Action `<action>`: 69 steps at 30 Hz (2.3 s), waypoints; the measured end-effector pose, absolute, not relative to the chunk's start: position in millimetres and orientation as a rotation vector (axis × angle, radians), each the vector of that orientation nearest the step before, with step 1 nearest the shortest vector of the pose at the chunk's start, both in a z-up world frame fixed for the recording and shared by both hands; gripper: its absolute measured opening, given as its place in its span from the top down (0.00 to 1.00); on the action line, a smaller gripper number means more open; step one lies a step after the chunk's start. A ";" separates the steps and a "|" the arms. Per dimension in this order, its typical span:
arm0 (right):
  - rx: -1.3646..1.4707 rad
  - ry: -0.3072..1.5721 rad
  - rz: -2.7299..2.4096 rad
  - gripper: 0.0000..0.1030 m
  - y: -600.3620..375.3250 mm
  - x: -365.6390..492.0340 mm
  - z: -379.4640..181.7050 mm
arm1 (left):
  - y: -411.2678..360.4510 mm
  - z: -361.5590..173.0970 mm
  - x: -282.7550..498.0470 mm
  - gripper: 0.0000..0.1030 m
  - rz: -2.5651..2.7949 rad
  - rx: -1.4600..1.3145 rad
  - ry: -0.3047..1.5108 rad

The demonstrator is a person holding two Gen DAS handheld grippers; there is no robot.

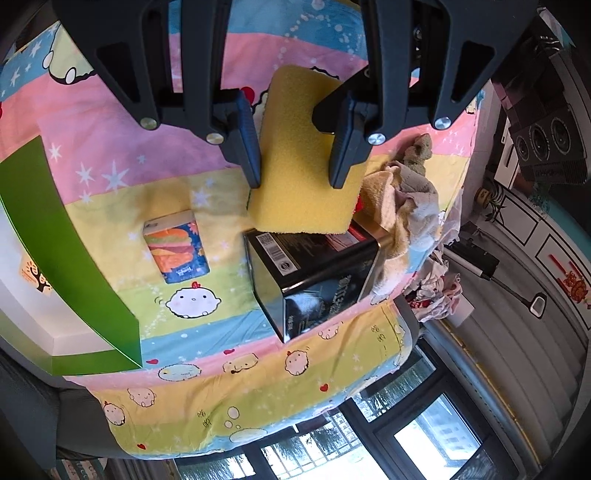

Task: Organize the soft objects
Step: 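Grasp the yellow sponge with the right tool and lift it, then carry the yellow sponge into the green box beside the tissue pack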

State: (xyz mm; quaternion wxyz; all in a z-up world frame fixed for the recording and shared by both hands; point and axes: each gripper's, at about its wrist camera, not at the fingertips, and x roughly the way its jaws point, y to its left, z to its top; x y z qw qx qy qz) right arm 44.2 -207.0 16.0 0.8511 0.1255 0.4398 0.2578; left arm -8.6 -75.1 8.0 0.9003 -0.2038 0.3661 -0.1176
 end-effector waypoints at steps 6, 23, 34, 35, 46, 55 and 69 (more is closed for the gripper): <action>0.250 0.896 0.547 0.64 -204.7 39.3 26.7 | -72.6 15.1 -15.0 0.59 -0.245 -0.428 0.721; 0.150 0.802 0.552 0.64 -184.2 26.6 62.0 | -64.4 41.9 -28.4 0.59 -0.205 -0.426 0.607; 0.049 0.747 0.620 0.64 -162.7 25.3 95.0 | -47.1 64.0 -32.8 0.59 -0.173 -0.479 0.519; 0.036 0.735 0.632 0.64 -162.1 25.3 99.4 | -46.5 67.6 -32.3 0.59 -0.174 -0.476 0.508; 0.063 0.644 0.663 0.64 -184.8 41.2 127.9 | -61.5 98.0 -11.9 0.59 -0.202 -0.416 0.460; 0.212 0.621 0.547 0.64 -244.5 55.8 120.6 | -115.1 101.6 20.9 0.59 -0.300 -0.298 0.508; 0.363 0.576 0.311 0.64 -335.8 72.4 119.1 | -212.2 111.3 68.5 0.59 -0.483 -0.136 0.557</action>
